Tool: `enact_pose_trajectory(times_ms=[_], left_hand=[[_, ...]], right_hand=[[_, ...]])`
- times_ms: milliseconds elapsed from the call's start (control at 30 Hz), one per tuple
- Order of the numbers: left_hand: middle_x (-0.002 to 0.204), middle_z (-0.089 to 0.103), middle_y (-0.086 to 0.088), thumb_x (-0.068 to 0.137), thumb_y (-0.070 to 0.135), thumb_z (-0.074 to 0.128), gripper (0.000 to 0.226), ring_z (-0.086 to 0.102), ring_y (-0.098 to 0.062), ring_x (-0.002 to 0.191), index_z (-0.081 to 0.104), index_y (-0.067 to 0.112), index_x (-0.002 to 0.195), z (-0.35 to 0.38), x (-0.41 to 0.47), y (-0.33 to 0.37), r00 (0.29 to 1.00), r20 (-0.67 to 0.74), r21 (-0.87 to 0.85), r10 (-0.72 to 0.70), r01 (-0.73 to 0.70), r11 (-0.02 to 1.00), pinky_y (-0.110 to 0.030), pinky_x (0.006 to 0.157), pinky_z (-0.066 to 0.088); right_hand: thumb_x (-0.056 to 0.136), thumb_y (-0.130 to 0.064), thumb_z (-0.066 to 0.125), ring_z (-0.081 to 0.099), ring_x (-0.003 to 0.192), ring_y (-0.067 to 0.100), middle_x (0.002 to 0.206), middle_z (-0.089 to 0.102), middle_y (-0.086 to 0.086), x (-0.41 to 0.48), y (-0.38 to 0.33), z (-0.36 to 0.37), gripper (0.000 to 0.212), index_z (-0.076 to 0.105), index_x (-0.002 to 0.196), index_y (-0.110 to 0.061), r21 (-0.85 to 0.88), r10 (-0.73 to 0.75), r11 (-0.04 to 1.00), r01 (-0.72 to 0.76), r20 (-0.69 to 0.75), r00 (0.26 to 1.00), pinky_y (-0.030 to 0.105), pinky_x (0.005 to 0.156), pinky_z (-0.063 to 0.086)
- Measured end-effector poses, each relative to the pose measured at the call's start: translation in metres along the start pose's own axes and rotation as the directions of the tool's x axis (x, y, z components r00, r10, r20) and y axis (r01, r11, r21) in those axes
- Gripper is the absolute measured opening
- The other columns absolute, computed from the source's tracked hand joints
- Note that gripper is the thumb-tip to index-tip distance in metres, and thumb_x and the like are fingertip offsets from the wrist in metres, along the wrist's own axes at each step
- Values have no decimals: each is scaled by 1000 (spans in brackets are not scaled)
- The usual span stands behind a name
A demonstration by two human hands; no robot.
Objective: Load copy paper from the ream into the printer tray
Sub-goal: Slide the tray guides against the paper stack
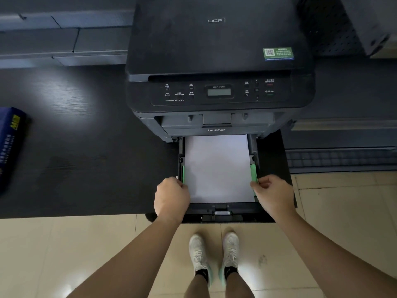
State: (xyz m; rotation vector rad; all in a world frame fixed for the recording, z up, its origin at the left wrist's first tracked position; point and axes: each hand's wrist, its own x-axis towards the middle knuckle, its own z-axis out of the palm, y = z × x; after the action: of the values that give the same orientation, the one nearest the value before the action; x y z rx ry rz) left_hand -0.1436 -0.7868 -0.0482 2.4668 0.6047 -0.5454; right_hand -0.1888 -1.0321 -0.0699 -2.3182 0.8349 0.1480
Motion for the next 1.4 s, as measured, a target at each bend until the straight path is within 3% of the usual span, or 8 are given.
enact_pose_trajectory(times_ms=[167, 733, 833, 933, 1067, 1200, 1300, 1400], left_hand=[[65, 58, -2, 91, 12, 56, 18, 52, -16, 52, 71, 4, 84, 3, -4, -2, 999, 12, 15, 35, -35, 999, -27, 48, 45], [67, 61, -5, 91, 6, 54, 17, 54, -17, 53, 69, 1, 87, 6, -3, -4, 992, 5, 60, 126, -126, 990, -27, 44, 43], [78, 70, -12, 90, 9, 57, 16, 61, -24, 60, 71, 0, 87, 3, -2, -6, 988, 14, 41, 155, -155, 987, -33, 52, 52], [87, 74, -8, 91, 18, 64, 18, 60, -18, 68, 74, 5, 96, -9, -4, -10, 971, 51, 53, 233, -235, 970, -24, 62, 44], [103, 74, 2, 86, 33, 74, 37, 64, -10, 90, 70, 13, 117, -37, -12, -23, 953, -11, -66, 302, -302, 951, -22, 81, 46], [137, 53, 12, 72, 32, 88, 77, 48, -7, 126, 52, 28, 140, -55, -33, -68, 981, -12, -335, 195, -187, 923, -18, 96, 41], [152, 42, 7, 59, 32, 93, 111, 40, -13, 139, 34, 33, 152, -44, -48, -104, 990, 65, -385, 127, -92, 918, -33, 111, 35], [151, 45, 3, 61, 23, 95, 113, 43, -25, 139, 32, 28, 154, -24, -58, -113, 995, 79, -382, 63, -28, 924, -40, 112, 38]], right_hand=[[84, -18, 73, 60, 64, 12, 82, 75, 4, -4, 3, 2, 13, 74, 92, -8, -36, -45, 998, 46, 12, 999, 13, 55, 40], [84, -13, 71, 60, 68, 14, 86, 76, 8, 0, 2, 4, 13, 75, 93, -5, 0, -31, 1000, 31, 11, 999, 11, 55, 38], [85, -17, 72, 60, 69, 12, 88, 77, 8, -2, 0, -1, 17, 75, 96, -5, -2, -26, 1000, 26, 24, 999, 7, 56, 35], [85, -25, 72, 66, 78, 13, 97, 78, 6, -8, 0, -11, 29, 73, 108, -7, 14, -28, 1000, 27, 57, 998, 10, 63, 40], [86, -35, 71, 65, 101, 14, 118, 70, 1, -21, 11, -43, 50, 62, 130, -15, 128, -23, 992, 10, 107, 994, 13, 73, 45], [82, -35, 76, 57, 118, 14, 134, 58, -4, -48, 41, -78, 70, 46, 144, -24, 201, -9, 979, -25, 170, 985, 30, 96, 46], [76, -27, 82, 53, 126, 18, 145, 52, 3, -70, 65, -78, 87, 37, 149, -21, 228, 25, 969, -94, 290, 957, 32, 100, 45], [71, -32, 85, 58, 122, 25, 142, 55, 6, -82, 74, -60, 96, 33, 151, -21, 200, 69, 970, -142, 332, 941, 31, 100, 46]])
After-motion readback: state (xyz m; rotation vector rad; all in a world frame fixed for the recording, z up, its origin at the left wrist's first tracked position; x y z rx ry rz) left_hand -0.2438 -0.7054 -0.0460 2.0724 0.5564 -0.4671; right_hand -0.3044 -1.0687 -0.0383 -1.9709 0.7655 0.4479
